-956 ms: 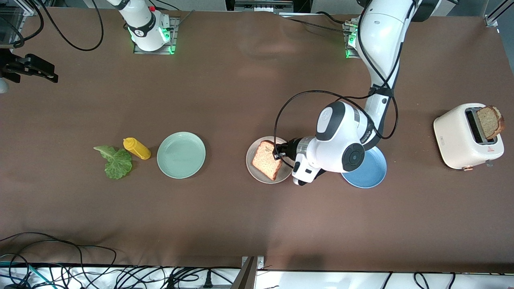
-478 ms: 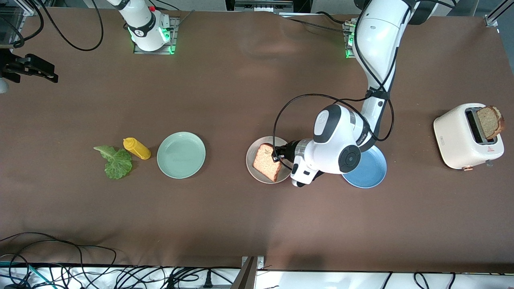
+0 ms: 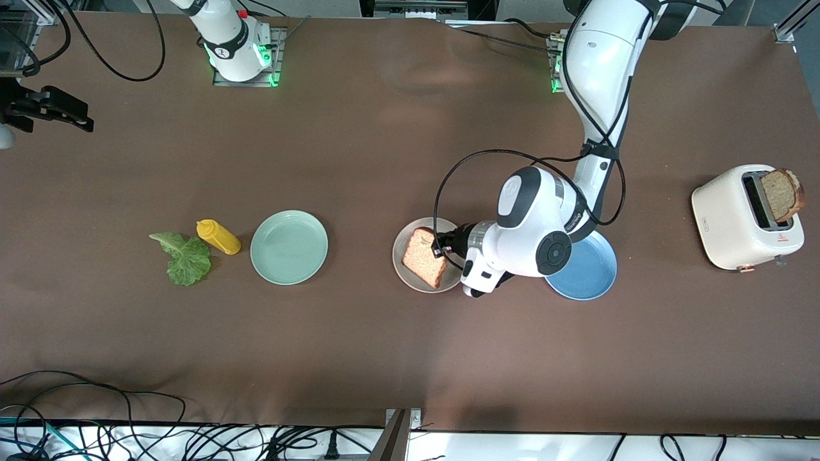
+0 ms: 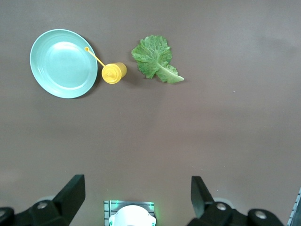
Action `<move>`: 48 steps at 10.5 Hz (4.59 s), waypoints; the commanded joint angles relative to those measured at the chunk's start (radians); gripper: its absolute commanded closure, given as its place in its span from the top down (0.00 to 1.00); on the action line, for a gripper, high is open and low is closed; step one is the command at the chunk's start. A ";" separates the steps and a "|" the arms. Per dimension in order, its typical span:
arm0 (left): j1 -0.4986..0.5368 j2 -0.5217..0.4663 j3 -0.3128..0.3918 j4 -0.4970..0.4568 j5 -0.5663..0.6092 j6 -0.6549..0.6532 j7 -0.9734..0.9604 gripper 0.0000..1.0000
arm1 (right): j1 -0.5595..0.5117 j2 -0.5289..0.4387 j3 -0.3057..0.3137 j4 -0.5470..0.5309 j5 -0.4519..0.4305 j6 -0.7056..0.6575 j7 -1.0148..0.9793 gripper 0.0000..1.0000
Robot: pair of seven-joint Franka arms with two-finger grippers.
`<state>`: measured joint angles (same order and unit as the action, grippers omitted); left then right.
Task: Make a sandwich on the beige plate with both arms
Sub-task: 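Lower the bread onto the beige plate and open the left gripper, then withdraw the left gripper to the toaster while the right gripper reaches lettuce, then grasp the green lettuce leaf by its stem with the right gripper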
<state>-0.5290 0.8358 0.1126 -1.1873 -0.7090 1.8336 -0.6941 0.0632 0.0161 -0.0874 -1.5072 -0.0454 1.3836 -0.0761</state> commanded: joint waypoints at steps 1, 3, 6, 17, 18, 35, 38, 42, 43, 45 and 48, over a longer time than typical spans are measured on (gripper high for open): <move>-0.005 -0.003 0.009 -0.014 -0.027 0.004 0.021 0.00 | 0.003 0.004 0.003 0.018 -0.007 -0.014 0.010 1.00; -0.003 -0.001 0.009 -0.024 -0.026 -0.002 0.019 0.00 | 0.004 0.004 0.005 0.018 -0.007 -0.017 0.010 1.00; -0.005 -0.001 0.009 -0.043 -0.024 -0.023 0.021 0.00 | 0.004 0.004 0.006 0.018 -0.007 -0.014 0.010 1.00; 0.003 0.016 0.010 -0.080 -0.023 -0.054 0.004 0.55 | -0.019 0.053 -0.005 0.018 0.032 0.029 -0.010 1.00; 0.006 0.013 0.010 -0.080 -0.023 -0.054 -0.004 0.61 | -0.026 0.064 -0.005 0.018 0.033 0.031 -0.011 1.00; 0.357 -0.313 0.056 -0.075 0.629 -0.415 0.345 1.00 | -0.095 0.401 -0.020 -0.544 0.165 1.070 -0.471 1.00; 0.408 -0.346 0.056 -0.074 0.709 -0.416 0.474 1.00 | -0.102 0.444 -0.020 -0.561 0.165 1.114 -0.514 1.00; 0.469 -0.386 0.050 -0.083 0.692 -0.413 0.550 1.00 | -0.123 0.493 -0.006 -0.571 0.167 1.170 -0.612 1.00; 0.486 -0.406 0.050 -0.098 0.656 -0.407 0.553 1.00 | -0.128 0.493 -0.005 -0.571 0.168 1.172 -0.626 1.00; 0.511 -0.437 0.051 -0.118 0.617 -0.401 0.581 0.99 | -0.128 0.498 -0.002 -0.579 0.168 1.172 -0.636 0.69; 0.521 -0.454 0.052 -0.144 0.626 -0.401 0.617 1.00 | -0.126 0.446 0.017 -0.582 0.170 1.149 -0.633 0.11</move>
<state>-0.0242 0.4192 0.1762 -1.2843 -0.0698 1.4276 -0.1105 -0.0466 0.5106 -0.0882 -2.0671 0.1052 2.5368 -0.6831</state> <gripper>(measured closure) 0.000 0.405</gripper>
